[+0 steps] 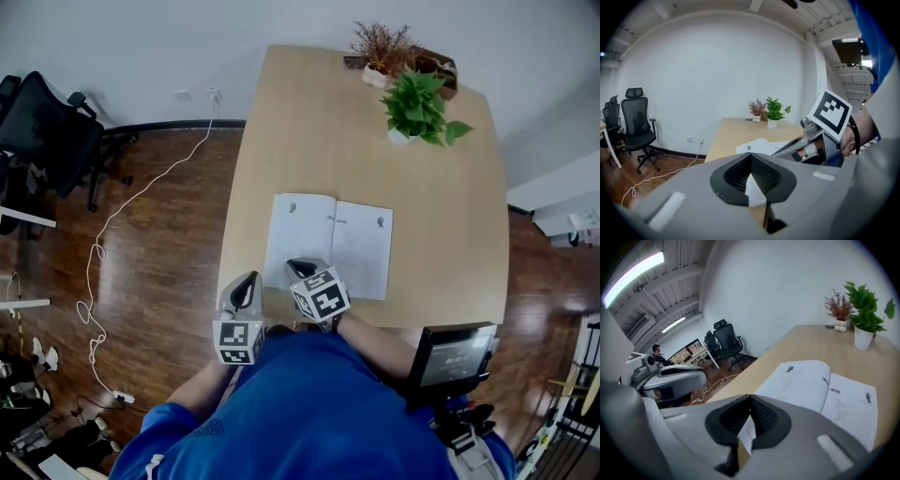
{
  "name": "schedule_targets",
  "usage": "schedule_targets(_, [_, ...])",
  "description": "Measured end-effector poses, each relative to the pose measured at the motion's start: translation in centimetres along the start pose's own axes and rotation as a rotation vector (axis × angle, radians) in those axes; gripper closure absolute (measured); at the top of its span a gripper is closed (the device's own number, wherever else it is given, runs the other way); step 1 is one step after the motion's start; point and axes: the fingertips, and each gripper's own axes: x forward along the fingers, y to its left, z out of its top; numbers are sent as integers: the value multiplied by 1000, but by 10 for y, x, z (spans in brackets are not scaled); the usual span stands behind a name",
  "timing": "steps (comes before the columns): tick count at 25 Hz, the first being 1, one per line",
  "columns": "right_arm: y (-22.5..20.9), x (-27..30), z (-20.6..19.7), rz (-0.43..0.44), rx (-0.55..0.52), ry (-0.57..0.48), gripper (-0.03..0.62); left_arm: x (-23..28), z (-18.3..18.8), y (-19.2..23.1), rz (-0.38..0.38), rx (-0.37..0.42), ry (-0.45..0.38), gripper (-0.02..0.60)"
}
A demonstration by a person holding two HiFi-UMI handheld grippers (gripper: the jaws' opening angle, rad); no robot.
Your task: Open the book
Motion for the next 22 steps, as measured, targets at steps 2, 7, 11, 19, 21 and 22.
schedule_targets(2, [-5,-14,1,-28,8,-28,591,5,1,-8,-29,1,5,574])
schedule_targets(7, [-23,-60,-4,-97,17,-106,591,18,8,-42,-107,41,-9,574])
schedule_targets(11, [-36,-100,-15,-157,11,-168,591,23,18,-77,-155,59,-30,575])
schedule_targets(19, [-38,-185,-46,-208,19,-314,591,-3,16,-147,-174,70,-55,575])
schedule_targets(21, [-36,-207,-57,-218,9,-348,591,-11,15,-166,-166,78,-69,575])
schedule_targets(22, [-35,-217,-62,-223,3,-363,591,-16,14,-174,-161,77,-72,574])
